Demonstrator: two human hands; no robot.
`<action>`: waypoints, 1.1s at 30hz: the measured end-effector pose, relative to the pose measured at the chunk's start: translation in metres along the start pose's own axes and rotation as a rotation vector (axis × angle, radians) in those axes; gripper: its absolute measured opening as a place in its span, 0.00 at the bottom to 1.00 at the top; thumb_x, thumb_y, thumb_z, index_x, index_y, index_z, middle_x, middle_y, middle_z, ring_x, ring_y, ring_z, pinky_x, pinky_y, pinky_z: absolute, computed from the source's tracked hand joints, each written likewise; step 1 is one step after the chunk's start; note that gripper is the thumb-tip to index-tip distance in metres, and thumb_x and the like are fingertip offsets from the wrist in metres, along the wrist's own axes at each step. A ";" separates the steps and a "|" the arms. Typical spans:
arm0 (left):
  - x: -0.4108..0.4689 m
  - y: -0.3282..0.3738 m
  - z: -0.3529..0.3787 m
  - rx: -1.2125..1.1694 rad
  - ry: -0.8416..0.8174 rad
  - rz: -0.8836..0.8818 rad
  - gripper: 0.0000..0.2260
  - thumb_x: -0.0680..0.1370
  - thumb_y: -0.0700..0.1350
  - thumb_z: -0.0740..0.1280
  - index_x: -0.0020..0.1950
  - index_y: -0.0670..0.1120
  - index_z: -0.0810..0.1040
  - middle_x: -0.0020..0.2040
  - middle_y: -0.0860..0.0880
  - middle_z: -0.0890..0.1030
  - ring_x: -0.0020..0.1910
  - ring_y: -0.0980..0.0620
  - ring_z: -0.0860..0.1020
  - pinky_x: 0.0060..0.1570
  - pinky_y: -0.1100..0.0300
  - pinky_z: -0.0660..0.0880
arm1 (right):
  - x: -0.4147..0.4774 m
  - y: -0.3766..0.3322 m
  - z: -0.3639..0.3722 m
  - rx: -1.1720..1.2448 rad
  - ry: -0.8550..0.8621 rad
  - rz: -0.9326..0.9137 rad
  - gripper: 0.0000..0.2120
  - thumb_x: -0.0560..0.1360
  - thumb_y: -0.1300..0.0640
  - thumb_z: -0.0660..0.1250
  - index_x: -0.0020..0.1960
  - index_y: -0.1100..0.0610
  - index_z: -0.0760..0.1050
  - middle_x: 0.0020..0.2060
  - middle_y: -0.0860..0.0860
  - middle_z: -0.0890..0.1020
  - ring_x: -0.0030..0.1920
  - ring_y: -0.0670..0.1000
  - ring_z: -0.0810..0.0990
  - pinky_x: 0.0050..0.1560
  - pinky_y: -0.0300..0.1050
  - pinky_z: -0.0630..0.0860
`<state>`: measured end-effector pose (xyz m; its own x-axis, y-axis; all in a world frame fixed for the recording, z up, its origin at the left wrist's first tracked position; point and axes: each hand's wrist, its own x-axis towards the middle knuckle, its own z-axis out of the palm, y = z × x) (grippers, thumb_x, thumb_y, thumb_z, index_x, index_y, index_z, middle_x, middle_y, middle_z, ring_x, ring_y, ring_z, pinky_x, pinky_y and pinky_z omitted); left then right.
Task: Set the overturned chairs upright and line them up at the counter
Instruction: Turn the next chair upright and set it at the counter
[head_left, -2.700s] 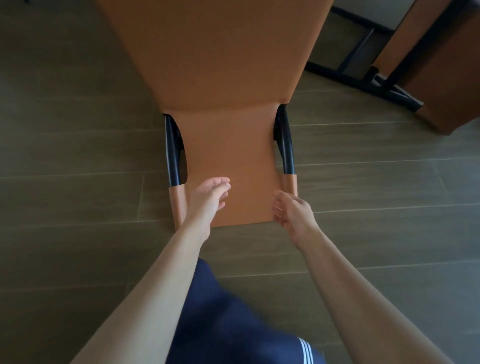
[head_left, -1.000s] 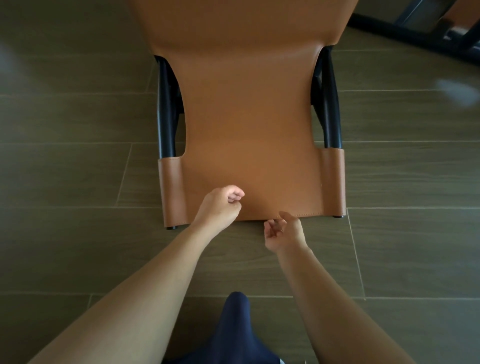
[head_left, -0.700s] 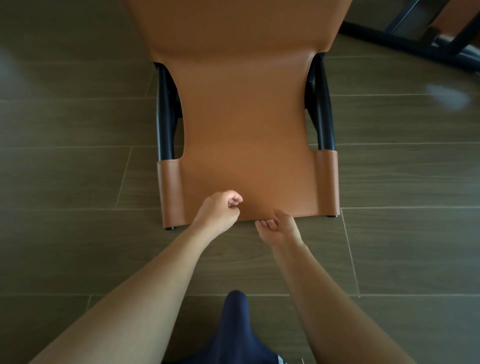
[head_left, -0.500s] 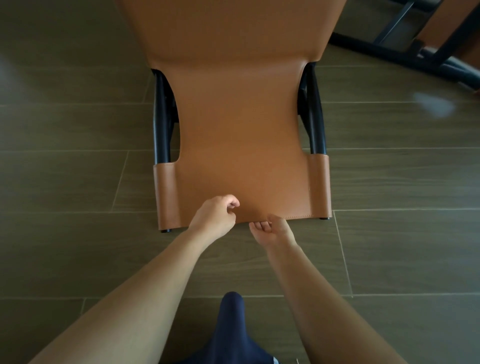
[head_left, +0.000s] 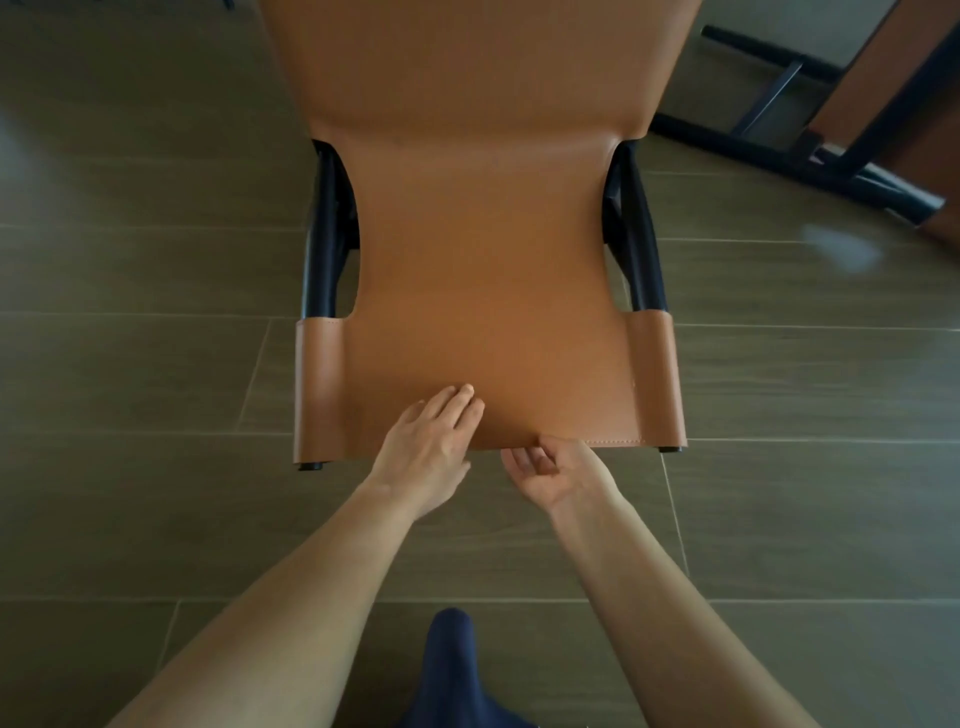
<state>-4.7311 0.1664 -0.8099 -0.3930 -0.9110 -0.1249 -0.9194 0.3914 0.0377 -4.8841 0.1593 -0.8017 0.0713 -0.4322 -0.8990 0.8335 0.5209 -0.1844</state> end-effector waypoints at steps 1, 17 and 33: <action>-0.002 -0.001 -0.005 0.049 0.070 0.024 0.28 0.81 0.45 0.63 0.78 0.43 0.56 0.79 0.45 0.57 0.77 0.48 0.57 0.73 0.52 0.59 | -0.010 -0.001 0.004 -0.001 -0.011 -0.011 0.09 0.83 0.66 0.56 0.46 0.66 0.71 0.55 0.57 0.78 0.65 0.59 0.76 0.54 0.52 0.73; 0.008 -0.026 -0.109 0.026 0.722 0.248 0.13 0.66 0.30 0.75 0.49 0.38 0.85 0.50 0.42 0.85 0.49 0.44 0.84 0.36 0.52 0.82 | -0.119 -0.044 0.075 -0.094 -0.151 -0.142 0.07 0.79 0.62 0.63 0.45 0.64 0.69 0.44 0.60 0.77 0.43 0.59 0.79 0.39 0.54 0.77; 0.063 -0.045 -0.280 -0.180 0.978 0.049 0.14 0.64 0.23 0.73 0.44 0.37 0.86 0.42 0.42 0.86 0.42 0.44 0.85 0.33 0.47 0.82 | -0.219 -0.123 0.201 -0.100 -0.349 -0.234 0.02 0.79 0.68 0.63 0.50 0.68 0.71 0.48 0.66 0.78 0.47 0.65 0.81 0.29 0.58 0.82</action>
<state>-4.7181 0.0553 -0.5414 -0.1959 -0.6321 0.7497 -0.8585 0.4800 0.1804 -4.8919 0.0420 -0.5024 0.0820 -0.7612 -0.6433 0.7932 0.4406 -0.4203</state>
